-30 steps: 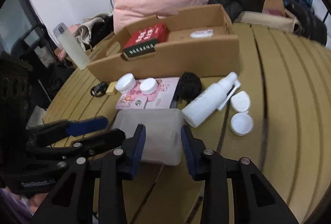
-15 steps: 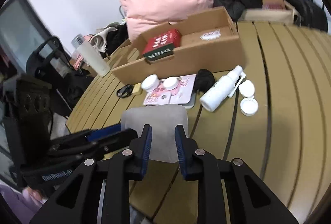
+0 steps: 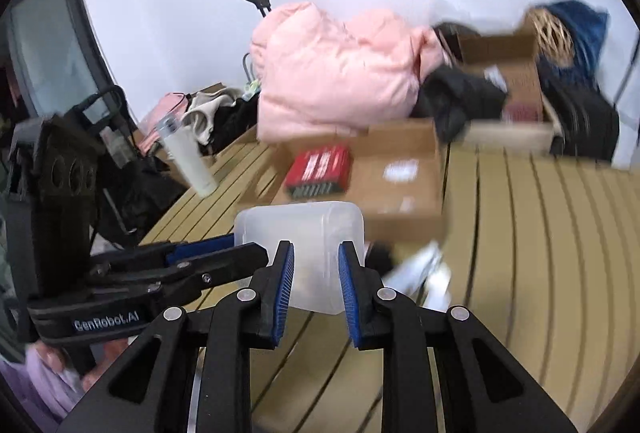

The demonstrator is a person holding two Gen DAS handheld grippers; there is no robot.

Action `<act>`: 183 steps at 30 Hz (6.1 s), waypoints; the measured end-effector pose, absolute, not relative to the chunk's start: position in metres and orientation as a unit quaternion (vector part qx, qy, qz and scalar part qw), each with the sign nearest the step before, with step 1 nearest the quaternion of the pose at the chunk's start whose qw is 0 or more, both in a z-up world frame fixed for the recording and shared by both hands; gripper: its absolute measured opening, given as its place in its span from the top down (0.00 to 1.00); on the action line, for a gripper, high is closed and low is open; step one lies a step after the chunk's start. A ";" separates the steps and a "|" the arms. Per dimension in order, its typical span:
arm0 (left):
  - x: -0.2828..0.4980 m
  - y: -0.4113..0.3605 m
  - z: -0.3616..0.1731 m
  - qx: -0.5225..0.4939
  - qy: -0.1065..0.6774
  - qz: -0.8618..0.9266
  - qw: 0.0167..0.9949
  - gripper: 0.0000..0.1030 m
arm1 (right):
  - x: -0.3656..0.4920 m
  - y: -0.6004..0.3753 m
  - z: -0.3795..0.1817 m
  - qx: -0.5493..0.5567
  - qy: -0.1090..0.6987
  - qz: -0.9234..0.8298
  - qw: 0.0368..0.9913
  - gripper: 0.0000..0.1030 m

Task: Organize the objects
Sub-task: 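Carry the clear plastic box into the cardboard tray and open the right tool, then pull the right tool back out of the tray, then grasp the black cable with the left tool while the right tool grasps a white cap, then carry the black cable into the tray with the left tool while the right tool drops the white cap there, then withdraw both tools from the tray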

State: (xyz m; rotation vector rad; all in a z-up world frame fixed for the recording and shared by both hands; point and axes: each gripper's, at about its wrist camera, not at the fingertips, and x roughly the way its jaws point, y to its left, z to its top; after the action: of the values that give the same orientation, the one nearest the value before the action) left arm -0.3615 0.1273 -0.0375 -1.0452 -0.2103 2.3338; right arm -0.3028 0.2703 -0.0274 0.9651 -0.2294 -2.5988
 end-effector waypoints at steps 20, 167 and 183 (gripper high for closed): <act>-0.566 0.142 -0.101 -0.447 -0.033 0.864 0.229 0.56 | -0.572 0.301 -0.104 0.403 -0.044 -0.910 0.085 0.75; -0.579 0.129 -0.159 -0.510 0.021 0.845 0.159 0.31 | -0.629 0.243 -0.136 0.523 -0.086 -0.827 0.186 0.65; -0.459 0.036 -0.002 -0.435 0.039 0.896 0.078 0.13 | -0.507 0.291 -0.005 0.474 -0.034 -0.872 0.120 0.29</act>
State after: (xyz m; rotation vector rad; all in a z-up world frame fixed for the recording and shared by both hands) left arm -0.4588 0.0364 -0.0016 -1.3017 0.1168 2.6846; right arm -0.5066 0.2911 -0.0052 1.3838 -0.1007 -2.5466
